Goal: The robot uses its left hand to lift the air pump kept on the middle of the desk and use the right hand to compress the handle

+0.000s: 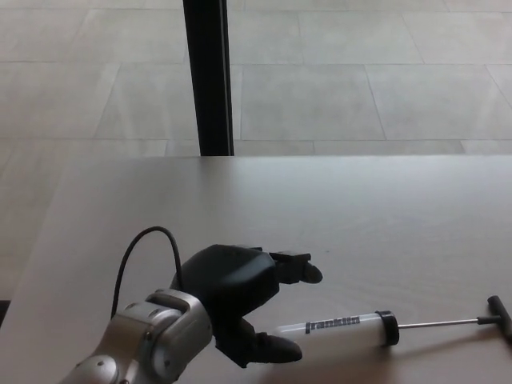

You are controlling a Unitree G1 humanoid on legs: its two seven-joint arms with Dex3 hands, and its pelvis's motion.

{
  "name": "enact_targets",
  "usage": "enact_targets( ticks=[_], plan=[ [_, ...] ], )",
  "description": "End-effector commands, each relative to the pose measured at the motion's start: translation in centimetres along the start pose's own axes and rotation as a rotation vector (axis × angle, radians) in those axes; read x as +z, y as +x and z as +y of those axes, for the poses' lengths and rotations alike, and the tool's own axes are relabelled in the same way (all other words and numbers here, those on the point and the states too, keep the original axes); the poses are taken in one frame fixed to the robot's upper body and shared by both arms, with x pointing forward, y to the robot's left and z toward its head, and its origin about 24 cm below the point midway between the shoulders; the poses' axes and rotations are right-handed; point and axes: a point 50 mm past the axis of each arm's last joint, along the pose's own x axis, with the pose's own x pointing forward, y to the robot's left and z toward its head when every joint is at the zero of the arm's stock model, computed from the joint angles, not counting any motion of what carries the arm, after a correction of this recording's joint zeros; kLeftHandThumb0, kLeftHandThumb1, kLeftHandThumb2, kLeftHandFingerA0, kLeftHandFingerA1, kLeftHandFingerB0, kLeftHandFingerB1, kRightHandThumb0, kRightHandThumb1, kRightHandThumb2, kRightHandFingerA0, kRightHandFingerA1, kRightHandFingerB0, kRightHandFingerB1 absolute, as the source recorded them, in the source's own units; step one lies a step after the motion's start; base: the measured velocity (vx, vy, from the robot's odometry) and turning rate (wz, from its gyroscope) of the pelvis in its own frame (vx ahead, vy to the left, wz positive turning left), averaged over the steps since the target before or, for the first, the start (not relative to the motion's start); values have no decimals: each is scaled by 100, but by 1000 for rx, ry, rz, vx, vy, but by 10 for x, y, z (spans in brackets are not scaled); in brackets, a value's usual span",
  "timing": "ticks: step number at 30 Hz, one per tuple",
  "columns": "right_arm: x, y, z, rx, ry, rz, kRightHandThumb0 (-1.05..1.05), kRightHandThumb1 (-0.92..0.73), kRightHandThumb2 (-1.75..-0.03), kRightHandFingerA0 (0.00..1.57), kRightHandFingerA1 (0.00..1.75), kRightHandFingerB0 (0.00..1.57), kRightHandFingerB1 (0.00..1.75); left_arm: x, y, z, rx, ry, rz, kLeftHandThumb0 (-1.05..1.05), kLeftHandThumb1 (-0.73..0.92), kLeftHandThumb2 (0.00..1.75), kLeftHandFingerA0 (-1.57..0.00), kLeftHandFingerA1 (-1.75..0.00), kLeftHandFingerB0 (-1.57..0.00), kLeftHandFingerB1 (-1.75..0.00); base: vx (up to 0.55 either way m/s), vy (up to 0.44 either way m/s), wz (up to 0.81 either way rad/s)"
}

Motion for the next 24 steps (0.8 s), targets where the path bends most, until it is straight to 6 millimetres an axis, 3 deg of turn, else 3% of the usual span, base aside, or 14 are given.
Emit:
enact_targets(
  ticks=[1,2,3,4,7,8,12,13,15,16,20,21,23,24],
  plan=[
    [-18,-36,65,298,31,38,-80,-72,-109,3,44,9,41,-9,-1,-14,44,107,101,-85,64,63,-31,-80,-33,-54,0,0,0],
    [-18,-37,65,298,31,38,-80,-72,-109,3,44,9,41,-8,-1,-14,45,107,101,-85,64,63,-31,-80,-33,-54,0,0,0],
    [-21,-42,71,321,21,44,-79,-72,-109,3,45,10,43,-8,0,-15,47,116,104,-84,53,98,-37,-76,-27,-57,0,0,0],
    [-28,-50,80,348,7,56,-75,-91,-68,7,43,18,31,-8,0,-17,46,120,108,-85,54,99,-35,-76,-27,-58,0,0,0],
    [-40,-64,93,408,-20,69,-73,-92,-70,5,39,16,32,-6,1,-21,50,109,117,-83,53,97,-35,-74,-27,-58,0,0,0],
    [-46,-68,98,418,-31,78,-72,-91,-69,12,44,21,33,-6,2,-21,62,105,120,-79,67,60,-30,-75,-35,-53,0,0,0],
    [-62,-84,114,469,-64,98,-70,-92,-69,15,42,22,33,-5,4,-22,114,105,136,-79,68,61,-33,-74,-35,-53,0,0,0],
    [-64,-86,116,477,-64,96,-71,-92,-69,17,43,22,34,-5,5,-22,122,89,144,-73,51,98,-40,-73,-21,-55,0,0,0],
    [-70,-94,122,500,-68,93,-70,-92,-68,21,43,24,34,-5,8,-24,132,67,170,-80,60,68,-31,-74,-27,-51,0,0,0],
    [-73,-98,125,520,-67,101,-70,-92,-69,21,42,24,34,-4,10,-26,133,55,185,-73,52,98,-37,-73,-15,-52,0,0,0],
    [-82,-110,132,575,-70,108,-70,-92,-69,22,44,28,37,-1,20,-34,148,-4,227,-76,52,97,-38,-74,-17,-52,0,0,0],
    [-86,-114,137,585,-50,121,-74,-76,-111,24,56,28,52,2,25,-38,157,-44,251,-78,65,61,-29,-72,-27,-47,0,0,0],
    [-90,-117,138,602,-83,119,-74,-76,-112,25,55,33,53,6,31,-39,167,-63,251,-76,67,62,-29,-68,-27,-46,0,0,0],
    [-91,-117,138,617,-102,116,-75,-76,-113,23,54,34,54,8,34,-38,170,-63,252,-82,55,96,-30,-67,-20,-52,0,0,0]
  ],
)
